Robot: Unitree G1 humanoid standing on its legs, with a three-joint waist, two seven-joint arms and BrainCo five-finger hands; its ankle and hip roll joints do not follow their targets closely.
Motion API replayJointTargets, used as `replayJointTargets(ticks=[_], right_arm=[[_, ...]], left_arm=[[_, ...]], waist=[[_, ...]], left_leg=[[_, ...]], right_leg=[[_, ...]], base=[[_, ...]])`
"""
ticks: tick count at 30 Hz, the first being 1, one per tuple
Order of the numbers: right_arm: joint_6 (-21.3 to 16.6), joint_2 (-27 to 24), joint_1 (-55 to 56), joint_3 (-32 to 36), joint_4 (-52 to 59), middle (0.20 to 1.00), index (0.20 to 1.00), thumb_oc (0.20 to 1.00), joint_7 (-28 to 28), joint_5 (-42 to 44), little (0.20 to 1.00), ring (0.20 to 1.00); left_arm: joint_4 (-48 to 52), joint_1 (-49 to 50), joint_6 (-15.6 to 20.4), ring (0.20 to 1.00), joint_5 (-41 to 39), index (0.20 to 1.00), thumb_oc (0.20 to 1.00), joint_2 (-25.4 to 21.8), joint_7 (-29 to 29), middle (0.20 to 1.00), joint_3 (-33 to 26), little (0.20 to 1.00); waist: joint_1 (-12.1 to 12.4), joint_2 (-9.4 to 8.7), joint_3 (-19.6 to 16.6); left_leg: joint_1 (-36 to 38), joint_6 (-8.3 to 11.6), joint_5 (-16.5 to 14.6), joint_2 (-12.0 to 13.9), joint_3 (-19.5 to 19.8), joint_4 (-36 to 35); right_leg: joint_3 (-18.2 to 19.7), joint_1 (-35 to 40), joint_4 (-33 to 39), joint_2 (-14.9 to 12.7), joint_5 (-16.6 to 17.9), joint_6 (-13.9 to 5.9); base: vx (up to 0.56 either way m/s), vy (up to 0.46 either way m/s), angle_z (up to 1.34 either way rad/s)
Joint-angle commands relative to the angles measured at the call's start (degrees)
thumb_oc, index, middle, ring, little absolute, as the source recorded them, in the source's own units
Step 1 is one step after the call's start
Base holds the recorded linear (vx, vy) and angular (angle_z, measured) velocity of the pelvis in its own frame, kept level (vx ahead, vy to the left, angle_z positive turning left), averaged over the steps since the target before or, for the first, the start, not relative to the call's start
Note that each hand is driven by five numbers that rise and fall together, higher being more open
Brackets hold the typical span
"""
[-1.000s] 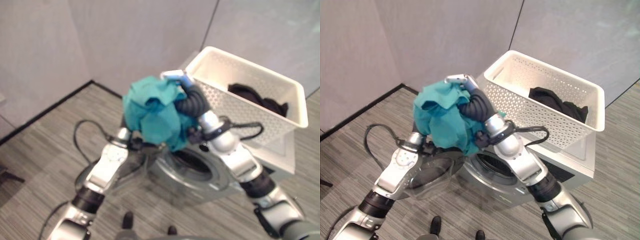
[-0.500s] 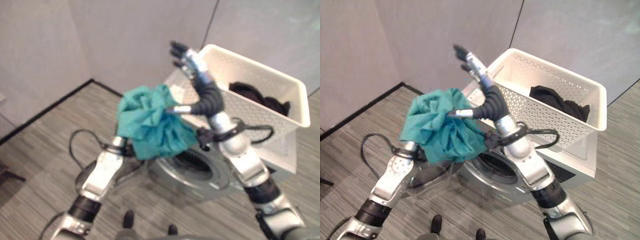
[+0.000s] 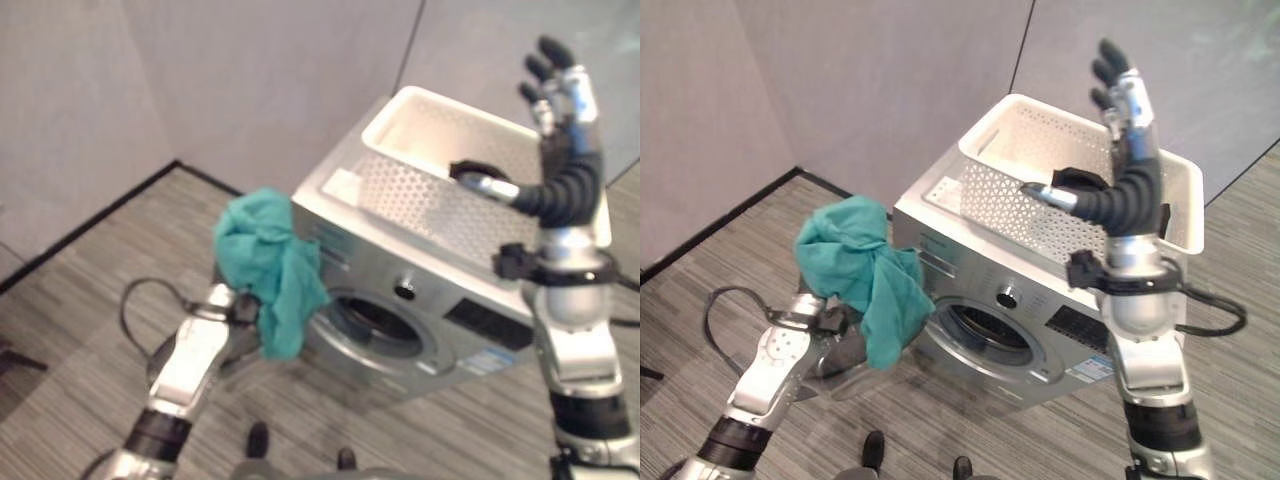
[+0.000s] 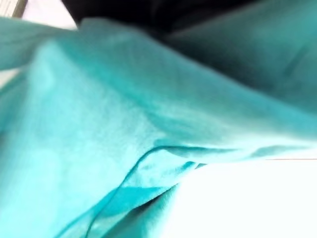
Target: Grab the laundry basket,head to the washer,open it,put in the laundry and shut it.
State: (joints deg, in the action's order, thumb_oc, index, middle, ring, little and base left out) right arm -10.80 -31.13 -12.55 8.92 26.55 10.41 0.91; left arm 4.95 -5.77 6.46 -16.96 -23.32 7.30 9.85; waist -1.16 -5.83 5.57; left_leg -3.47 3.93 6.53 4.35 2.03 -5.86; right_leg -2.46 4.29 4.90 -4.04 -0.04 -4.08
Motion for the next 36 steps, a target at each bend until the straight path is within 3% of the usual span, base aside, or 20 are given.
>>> replayJointTargets(ticks=[1,4,13,20,22,24,27,30,33,36], right_arm=[[-1.82,-1.63,1.94,2.53,2.9,1.0,1.0,1.0,3.06,-2.05,1.0,1.0],[-0.19,-2.27,5.05,7.22,0.99,1.0,1.0,1.0,4.92,-3.65,1.0,1.0],[1.52,-1.62,7.71,10.05,-2.29,1.0,1.0,1.0,6.99,-5.71,1.0,1.0],[1.79,-2.56,5.94,6.81,-8.28,1.0,1.0,1.0,8.92,-6.07,1.0,1.0],[1.78,-2.31,3.28,4.11,-10.39,1.0,1.0,1.0,10.52,-5.27,1.0,1.0],[1.77,-2.35,2.9,4.07,-10.89,1.0,1.0,1.0,11.04,-5.33,1.0,1.0],[1.13,-2.39,6.2,5.58,-9.56,1.0,1.0,1.0,9.66,-5.63,1.0,1.0],[1.04,-1.87,7.39,5.65,-9.59,1.0,1.0,1.0,8.73,-4.78,1.0,1.0],[1.24,-1.46,6.14,3.21,-10.27,1.0,1.0,1.0,6.82,-3.94,1.0,1.0],[1.64,-1.08,5.73,1.82,-10.61,1.0,1.0,1.0,5.52,-3.96,1.0,1.0]], left_arm=[[1.37,-0.92,4.98,0.2,0.43,0.2,0.2,-0.24,-0.76,0.2,-0.43,0.2],[1.13,-0.13,4.75,0.2,-0.42,0.2,0.2,-0.24,-1.61,0.2,-1.15,0.2],[2.61,2.8,4.04,0.2,-4.53,0.2,0.2,0.19,-4.28,0.2,-0.49,0.2],[4.01,5.59,3.21,0.2,-8.35,0.2,0.2,1.11,-6.66,0.2,2.42,0.2],[2.61,3.43,3.04,0.2,-9.15,0.2,0.2,1.52,-6.01,0.2,4.39,0.2],[1.36,1.66,3.14,0.2,-8.99,0.2,0.2,1.92,-5.77,0.2,5.16,0.2],[0.68,1.66,3.11,0.2,-8.9,0.2,0.2,2.18,-7.14,0.2,6.01,0.2],[0.63,2.64,2.87,0.2,-8.94,0.2,0.2,2.06,-7.36,0.2,5.58,0.2],[0.84,3.71,3.42,0.2,-8.85,0.2,0.2,2.06,-7.1,0.2,4.52,0.2],[0.85,4.68,3.74,0.2,-8.79,0.2,0.2,2.45,-7.08,0.2,4.13,0.2]], waist=[[0.21,1.5,-4.93],[-0.42,1.82,-5.09],[-1.11,3.26,-4.98],[-0.57,4.75,-2.44],[0.62,4.28,-0.09],[0.2,4.03,0.35],[-1.26,4.19,-0.18],[-1.45,4.15,-0.9],[-0.74,4.26,-0.7],[-0.88,4.74,-0.76]], left_leg=[[4.32,0.43,-8.02,5.96,-3.95,0.86],[4.35,0.54,-8.04,6.16,-3.82,0.86],[4.79,1.19,-7.47,7.6,-3.51,0.86],[3.58,2.67,-4.46,11.06,-2.21,1.76],[-0.31,4.18,-0.87,12.19,1.49,1.48],[-2.05,4.05,-0.6,11.87,2.86,1.9],[-3.49,3.49,-3.12,11.0,4.72,5.86],[-3.51,3.19,-5.89,9.71,5.21,9.51],[-2.37,2.24,-12.1,6.0,7.2,16.29],[-0.66,1.29,-15.46,4.24,7.12,18.72]], right_leg=[[-4.53,-2.6,-0.58,-6.45,1.74,-5.14],[-4.27,-2.46,-0.55,-6.19,1.38,-4.98],[-2.91,-1.98,-0.34,-4.59,0.38,-4.0],[-0.34,-1.87,0.1,-0.56,-1.17,-1.85],[-0.09,-3.3,0.1,1.4,-2.23,-0.84],[-0.73,-3.71,0.1,1.74,-2.4,-0.49],[-0.94,-2.46,0.1,2.52,-2.69,0.72],[-0.95,-1.19,0.1,1.65,-2.22,0.58],[1.45,-1.21,-1.0,-0.47,-0.61,-0.75],[3.86,-1.46,-2.63,-1.93,-0.32,-1.53]], base=[[0.0,0.0,0.0],[0.0,-0.045,0.0],[-0.01,-0.086,-0.01],[-0.09,-0.139,-0.02],[-0.33,-0.196,-0.02],[-0.2,-0.104,0.27],[-0.06,-0.003,0.57],[0.02,0.104,0.13],[0.02,0.267,-0.18],[0.04,0.237,-0.82]])
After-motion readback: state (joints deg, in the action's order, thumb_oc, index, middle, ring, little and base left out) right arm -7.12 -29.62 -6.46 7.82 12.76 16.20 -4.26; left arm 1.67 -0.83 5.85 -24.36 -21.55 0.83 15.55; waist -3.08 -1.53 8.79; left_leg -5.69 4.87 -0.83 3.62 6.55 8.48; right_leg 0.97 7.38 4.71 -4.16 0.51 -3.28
